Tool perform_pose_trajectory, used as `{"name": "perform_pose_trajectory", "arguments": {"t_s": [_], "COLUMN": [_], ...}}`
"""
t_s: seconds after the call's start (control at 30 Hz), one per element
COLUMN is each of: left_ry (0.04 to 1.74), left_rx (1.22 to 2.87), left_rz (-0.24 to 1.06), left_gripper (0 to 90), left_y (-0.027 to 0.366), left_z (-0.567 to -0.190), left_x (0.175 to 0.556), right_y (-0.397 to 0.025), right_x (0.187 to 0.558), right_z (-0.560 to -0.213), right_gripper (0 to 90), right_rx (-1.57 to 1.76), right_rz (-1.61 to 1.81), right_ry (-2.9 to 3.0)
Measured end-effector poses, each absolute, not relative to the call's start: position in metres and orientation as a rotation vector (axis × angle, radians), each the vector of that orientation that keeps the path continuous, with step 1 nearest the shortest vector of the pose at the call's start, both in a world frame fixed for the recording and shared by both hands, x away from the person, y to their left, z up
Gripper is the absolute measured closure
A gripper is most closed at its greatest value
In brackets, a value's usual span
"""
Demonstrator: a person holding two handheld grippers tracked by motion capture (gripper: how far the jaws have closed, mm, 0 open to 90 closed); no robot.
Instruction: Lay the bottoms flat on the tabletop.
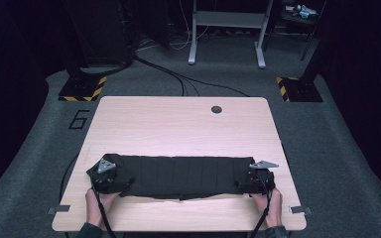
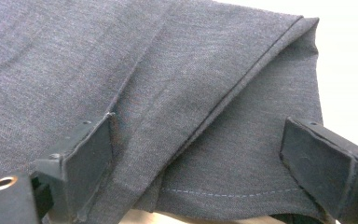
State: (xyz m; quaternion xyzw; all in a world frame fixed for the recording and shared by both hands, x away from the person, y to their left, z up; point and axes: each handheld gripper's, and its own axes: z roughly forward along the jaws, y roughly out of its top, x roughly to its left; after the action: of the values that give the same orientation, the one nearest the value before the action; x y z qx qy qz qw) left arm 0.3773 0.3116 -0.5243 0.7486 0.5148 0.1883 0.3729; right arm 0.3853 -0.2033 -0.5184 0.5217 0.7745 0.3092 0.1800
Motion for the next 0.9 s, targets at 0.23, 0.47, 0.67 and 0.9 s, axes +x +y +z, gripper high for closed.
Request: {"name": "perform_pose_trajectory", "arguments": {"t_s": [0.23, 0.47, 0.67, 0.9], "left_ry": [1.318, 1.280, 1.245, 1.221], "left_rx": [1.899, 1.880, 1.896, 1.900], "left_rz": [0.468, 0.492, 0.476, 0.468], "left_gripper": [9.3, 4.8, 4.7, 9.0], "left_y": [0.318, 0.322, 0.321, 0.319], "left_z": [-0.515, -0.504, -0.503, -0.510], "left_x": [0.373, 0.354, 0.334, 0.322], "right_y": [-0.212, -0.213, -0.211, -0.201], "right_x": [0.379, 0.360, 0.344, 0.339], "right_z": [-0.515, -0.505, -0.505, -0.510], "right_gripper": [9.2, 10.1, 12.9, 17.8], "right_rx": [1.482, 1.468, 1.444, 1.416], "right_rz": [0.950, 1.005, 1.051, 1.067], "right_ry": [2.176, 2.158, 2.169, 2.199]}}
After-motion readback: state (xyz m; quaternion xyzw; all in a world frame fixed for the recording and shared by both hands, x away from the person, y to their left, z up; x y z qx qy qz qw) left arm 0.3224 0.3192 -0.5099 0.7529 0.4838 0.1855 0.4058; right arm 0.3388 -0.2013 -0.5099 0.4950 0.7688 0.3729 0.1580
